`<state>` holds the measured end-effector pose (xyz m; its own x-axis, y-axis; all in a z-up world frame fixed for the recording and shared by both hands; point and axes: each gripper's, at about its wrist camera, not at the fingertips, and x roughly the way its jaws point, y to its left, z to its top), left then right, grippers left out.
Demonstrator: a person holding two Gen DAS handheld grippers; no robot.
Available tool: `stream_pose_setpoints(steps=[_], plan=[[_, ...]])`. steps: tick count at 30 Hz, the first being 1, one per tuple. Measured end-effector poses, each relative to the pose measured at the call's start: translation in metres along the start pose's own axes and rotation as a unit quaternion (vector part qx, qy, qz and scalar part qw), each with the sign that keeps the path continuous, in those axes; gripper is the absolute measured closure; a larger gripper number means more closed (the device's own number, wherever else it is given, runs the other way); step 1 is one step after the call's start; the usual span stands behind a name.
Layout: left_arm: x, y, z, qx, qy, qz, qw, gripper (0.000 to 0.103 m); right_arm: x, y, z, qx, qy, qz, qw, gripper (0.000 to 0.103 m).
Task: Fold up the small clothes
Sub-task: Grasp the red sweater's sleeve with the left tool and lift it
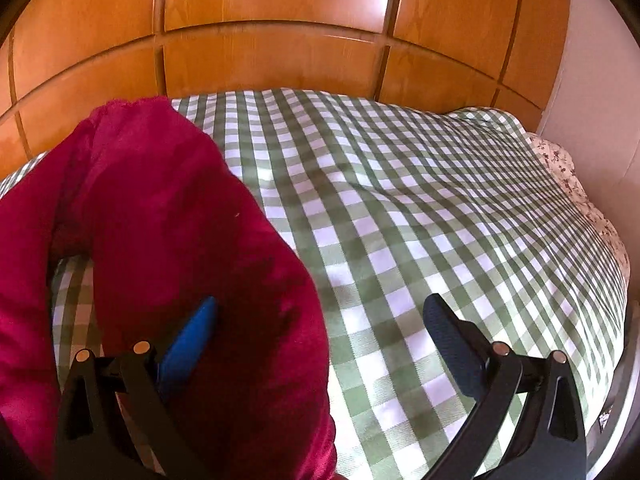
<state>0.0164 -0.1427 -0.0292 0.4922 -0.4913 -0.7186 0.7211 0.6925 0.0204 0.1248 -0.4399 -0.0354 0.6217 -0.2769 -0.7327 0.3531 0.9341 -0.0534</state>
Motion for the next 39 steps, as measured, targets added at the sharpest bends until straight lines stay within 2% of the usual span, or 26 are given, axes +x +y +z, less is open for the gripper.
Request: stream_pose_setpoints(steps=[3, 6, 7, 8, 9, 10, 11, 14, 18, 22, 25, 28, 34, 36, 39], plan=[[0.016, -0.003, -0.005, 0.021, 0.015, -0.007, 0.9996, 0.032, 0.003, 0.003, -0.002, -0.004, 0.004, 0.000, 1.000, 0.002], [0.028, -0.007, -0.014, 0.056, 0.025, 0.004, 0.9981, 0.048, 0.008, 0.004, -0.003, -0.002, 0.012, 0.005, 1.000, 0.002], [0.029, -0.007, -0.017, 0.061, 0.025, 0.010, 0.9978, 0.061, 0.008, 0.003, -0.004, 0.000, 0.012, 0.007, 1.000, 0.002], [0.030, -0.005, -0.018, 0.059, 0.025, 0.025, 0.9976, 0.088, 0.008, 0.003, -0.004, 0.001, 0.013, 0.008, 1.000, 0.002], [0.031, -0.001, -0.018, 0.051, 0.027, 0.037, 0.9977, 0.096, 0.008, 0.003, -0.004, 0.002, 0.012, 0.009, 1.000, 0.002], [0.030, 0.006, -0.017, 0.035, 0.028, 0.023, 0.9987, 0.101, 0.008, 0.003, -0.005, 0.003, 0.012, 0.009, 1.000, 0.002], [0.026, 0.017, -0.014, 0.004, 0.026, -0.006, 0.9996, 0.102, 0.008, 0.002, -0.005, 0.003, 0.013, 0.010, 1.000, 0.002], [0.007, 0.042, -0.009, -0.058, 0.006, -0.054, 0.9968, 0.103, 0.008, 0.002, -0.005, 0.004, 0.012, 0.010, 1.000, 0.002], [-0.027, 0.063, -0.002, -0.092, -0.041, -0.061, 0.9930, 0.103, 0.008, 0.003, -0.005, 0.004, 0.012, 0.009, 1.000, 0.002], [-0.062, 0.096, 0.006, -0.134, -0.093, -0.054, 0.9850, 0.103, 0.008, 0.003, -0.005, 0.003, 0.011, 0.007, 1.000, 0.002], [-0.088, 0.126, 0.011, -0.160, -0.136, -0.015, 0.9775, 0.103, 0.008, 0.004, -0.005, 0.001, 0.010, 0.003, 1.000, 0.002], [-0.109, 0.168, 0.009, -0.200, -0.167, 0.025, 0.9653, 0.103, 0.007, 0.006, -0.005, -0.003, 0.007, -0.002, 1.000, 0.002], [-0.134, 0.255, -0.007, -0.271, -0.198, 0.135, 0.9320, 0.103, 0.007, 0.007, -0.006, -0.005, 0.005, -0.007, 1.000, 0.002], [-0.138, 0.284, -0.015, -0.291, -0.199, 0.182, 0.9179, 0.103, 0.007, 0.007, -0.006, -0.004, 0.005, -0.007, 1.000, 0.002], [-0.143, 0.323, -0.028, -0.320, -0.194, 0.231, 0.8980, 0.103, 0.007, 0.007, -0.005, -0.005, 0.004, -0.008, 1.000, 0.002]])
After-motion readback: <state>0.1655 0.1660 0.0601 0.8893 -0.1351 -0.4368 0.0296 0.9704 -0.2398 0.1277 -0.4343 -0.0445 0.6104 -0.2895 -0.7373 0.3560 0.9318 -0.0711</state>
